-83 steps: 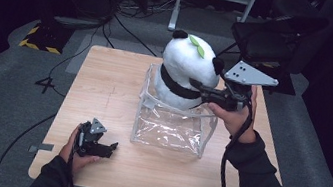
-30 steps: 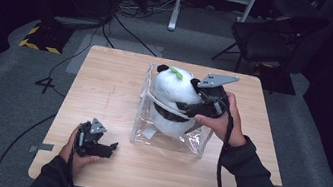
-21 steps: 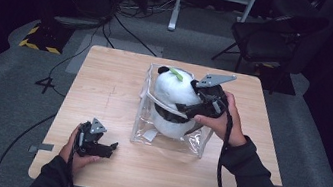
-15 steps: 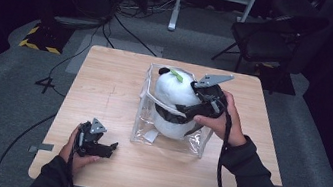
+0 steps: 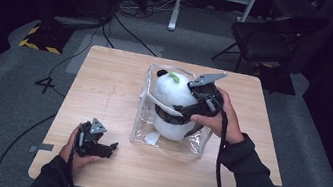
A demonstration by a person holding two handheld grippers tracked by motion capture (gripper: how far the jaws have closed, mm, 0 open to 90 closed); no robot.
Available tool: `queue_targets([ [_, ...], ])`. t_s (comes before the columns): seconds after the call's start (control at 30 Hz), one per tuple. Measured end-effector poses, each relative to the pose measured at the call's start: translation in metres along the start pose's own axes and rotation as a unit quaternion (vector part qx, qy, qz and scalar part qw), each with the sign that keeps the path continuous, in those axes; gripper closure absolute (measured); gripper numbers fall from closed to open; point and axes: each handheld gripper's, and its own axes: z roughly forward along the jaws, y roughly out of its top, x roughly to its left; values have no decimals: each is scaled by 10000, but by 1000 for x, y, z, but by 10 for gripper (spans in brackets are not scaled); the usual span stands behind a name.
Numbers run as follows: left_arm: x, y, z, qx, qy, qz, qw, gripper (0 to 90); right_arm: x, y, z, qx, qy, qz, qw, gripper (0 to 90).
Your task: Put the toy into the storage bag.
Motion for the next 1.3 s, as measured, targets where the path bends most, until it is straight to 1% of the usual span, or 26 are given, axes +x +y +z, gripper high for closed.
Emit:
queue_targets([
  [0.2, 0, 0, 0, 0, 2, -2, 10000, 120, 0, 2, 1, 100, -60, 74, 9999, 189],
  [0.33, 0, 0, 0, 3, 5, 13, 10000, 120, 2, 3, 0, 160, -77, 45, 9998, 191],
  [0.43, 0, 0, 0, -1, 6, 14, 10000, 120, 4, 4, -2, 210, -107, -37, 9997, 189],
  [0.73, 0, 0, 0, 2, 5, 12, 10000, 120, 4, 3, -5, 89, -129, 6, 9999, 188],
  [0.87, 0, 0, 0, -2, 1, 5, 10000, 120, 6, 5, -8, -30, -127, -13, 9999, 188],
  [0.9, 0, 0, 0, 0, 3, 15, 10000, 120, 6, 5, -9, -25, -136, -12, 9999, 188],
  [0.97, 0, 0, 0, 3, 4, 13, 10000, 120, 6, 4, -9, -55, -101, 27, 9999, 188],
  [1.03, 0, 0, 0, 2, 3, 13, 10000, 120, 4, 4, -9, -147, -92, 93, 9998, 187],
  [1.1, 0, 0, 0, 2, 4, 11, 10000, 120, 5, 4, -10, -190, -186, 109, 9996, 180],
  [1.17, 0, 0, 0, 3, 5, 13, 10000, 120, 6, 4, -12, -230, -255, 53, 9994, 178],
  [1.23, 0, 0, 0, 2, 5, 13, 10000, 120, 8, 4, -15, -351, -313, 50, 9989, 188],
  [1.27, 0, 0, 0, 1, 6, 17, 10000, 120, 9, 4, -17, -442, -324, 71, 9985, 194],
  [1.3, 0, 0, 0, 2, 6, 14, 10000, 120, 10, 4, -21, -592, -353, 54, 9976, 200],
])
